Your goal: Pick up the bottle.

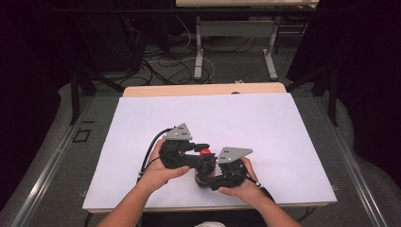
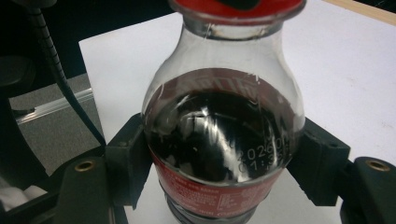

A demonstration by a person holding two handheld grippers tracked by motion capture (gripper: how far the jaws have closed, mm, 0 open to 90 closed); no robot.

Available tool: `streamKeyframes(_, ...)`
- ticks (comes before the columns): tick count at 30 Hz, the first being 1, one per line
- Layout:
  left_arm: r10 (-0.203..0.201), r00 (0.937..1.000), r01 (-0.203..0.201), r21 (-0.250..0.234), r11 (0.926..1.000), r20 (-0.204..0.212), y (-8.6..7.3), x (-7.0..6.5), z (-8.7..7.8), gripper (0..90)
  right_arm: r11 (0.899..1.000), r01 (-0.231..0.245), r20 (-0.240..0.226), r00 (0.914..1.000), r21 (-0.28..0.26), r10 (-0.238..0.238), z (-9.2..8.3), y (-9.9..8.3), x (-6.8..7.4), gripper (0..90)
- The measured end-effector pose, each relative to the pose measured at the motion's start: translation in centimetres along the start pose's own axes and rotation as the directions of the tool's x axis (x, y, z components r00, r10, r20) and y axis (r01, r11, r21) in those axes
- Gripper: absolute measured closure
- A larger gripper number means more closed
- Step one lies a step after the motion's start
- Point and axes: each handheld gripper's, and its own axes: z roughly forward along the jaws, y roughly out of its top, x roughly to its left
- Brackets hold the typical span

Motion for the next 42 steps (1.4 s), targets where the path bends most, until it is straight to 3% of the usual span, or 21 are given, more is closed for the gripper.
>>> streamKeyframes(3, -0.028, 0.9984, 0.027, -0.009, 0.9996, -0.049, 0.0, -0.5, 0.1, 60.7, 1.0, -0.003, 0.041, 0.9992, 0.004, 0.003, 0.0, 0.0, 0.1, 30.1)
streamKeyframes(4, -0.059, 0.992, 0.056, -0.023, 0.9981, -0.112, -0.1, -1.0, 0.3, 60.8, 1.0, -0.003, 0.054, 0.9985, 0.01, 0.003, 0.0, 0.0, 0.2, 30.1)
streamKeyframes(5, -0.059, 0.992, 0.056, -0.023, 0.9981, -0.112, -0.1, -1.0, 0.3, 60.8, 1.0, -0.004, 0.073, 0.9973, 0.011, 0.003, 0.0, 0.0, 0.2, 30.1)
streamKeyframes(6, -0.074, 0.9814, 0.069, -0.034, 0.997, -0.177, -0.1, -1.7, 0.6, 60.9, 1.0, -0.004, 0.082, 0.9966, 0.014, 0.003, 0.1, 0.0, 0.2, 30.1)
streamKeyframes(7, -0.086, 0.9754, 0.079, -0.043, 0.9959, -0.203, -0.1, -2.1, 0.7, 60.8, 1.0, -0.004, 0.097, 0.9953, 0.009, 0.003, 0.1, 0.0, 0.3, 30.1)
streamKeyframes(10, -0.083, 0.9718, 0.075, -0.042, 0.9963, -0.221, -0.1, -2.3, 0.9, 60.6, 1.0, -0.001, 0.105, 0.9945, 0.025, -0.001, 0.1, 0.0, 0.3, 30.1)
streamKeyframes(11, -0.087, 0.9724, 0.081, -0.037, 0.996, -0.216, -0.1, -2.3, 0.8, 59.5, 1.0, -0.006, 0.1, 0.995, 0.016, 0.004, 0.1, 0.0, 0.2, 30.0)
streamKeyframes(13, -0.099, 0.9812, 0.092, -0.05, 0.9945, -0.165, 0.1, -1.8, 0.4, 53.2, 1.0, -0.016, 0.082, 0.9965, 0.012, 0.015, 0.0, -0.1, 0.0, 30.0)
streamKeyframes(14, -0.099, 0.9812, 0.092, -0.05, 0.9945, -0.165, 0.1, -1.8, 0.4, 50.6, 1.0, -0.017, 0.068, 0.9976, 0.011, 0.016, 0.0, -0.1, -0.1, 30.0)
streamKeyframes(15, -0.087, 0.9862, 0.081, -0.048, 0.9956, -0.141, 0.2, -1.3, 0.0, 48.8, 0.999, -0.026, 0.055, 0.9982, 0.022, 0.025, -0.1, -0.1, -0.2, 30.0)
streamKeyframes(17, -0.084, 0.988, 0.078, -0.051, 0.9957, -0.13, 0.2, -1.2, -0.3, 48.1, 0.999, -0.028, 0.052, 0.9983, 0.015, 0.027, -0.1, -0.1, -0.2, 30.0)
streamKeyframes(19, -0.066, 0.9934, 0.061, -0.05, 0.9969, -0.094, 0.2, -0.8, -0.8, 48.1, 1.0, -0.022, 0.054, 0.9983, 0.005, 0.022, -0.1, -0.1, -0.3, 30.0)
streamKeyframes(24, -0.036, 0.998, 0.034, -0.04, 0.9986, -0.051, 0.1, 0.1, -1.1, 49.6, 0.999, -0.028, 0.019, 0.9995, 0.017, 0.027, -0.3, 0.1, -0.2, 30.0)
streamKeyframes(29, -0.038, 0.9988, 0.037, -0.044, 0.9983, -0.029, 0.1, 0.2, -0.7, 50.3, 1.0, -0.022, 0.017, 0.9996, 0.006, 0.022, -0.1, 0.0, -0.1, 30.0)
streamKeyframes(36, -0.01, 0.9996, 0.012, -0.042, 0.9991, 0.027, 0.0, 0.2, 0.1, 59.6, 1.0, -0.009, 0.0, 1.0, 0.009, 0.009, 0.0, 0.1, 0.3, 30.0)
streamKeyframes(40, -0.006, 0.9995, 0.005, -0.045, 0.999, -0.031, 0.0, -0.2, 0.4, 61.4, 1.0, -0.014, 0.014, 0.9998, 0.023, 0.014, 0.1, 0.0, 0.2, 30.1)
streamKeyframes(42, -0.024, 0.9965, 0.02, -0.056, 0.9982, -0.08, 0.0, -0.6, 0.5, 61.5, 1.0, -0.021, 0.034, 0.9992, 0.009, 0.021, 0.2, 0.0, 0.2, 30.1)
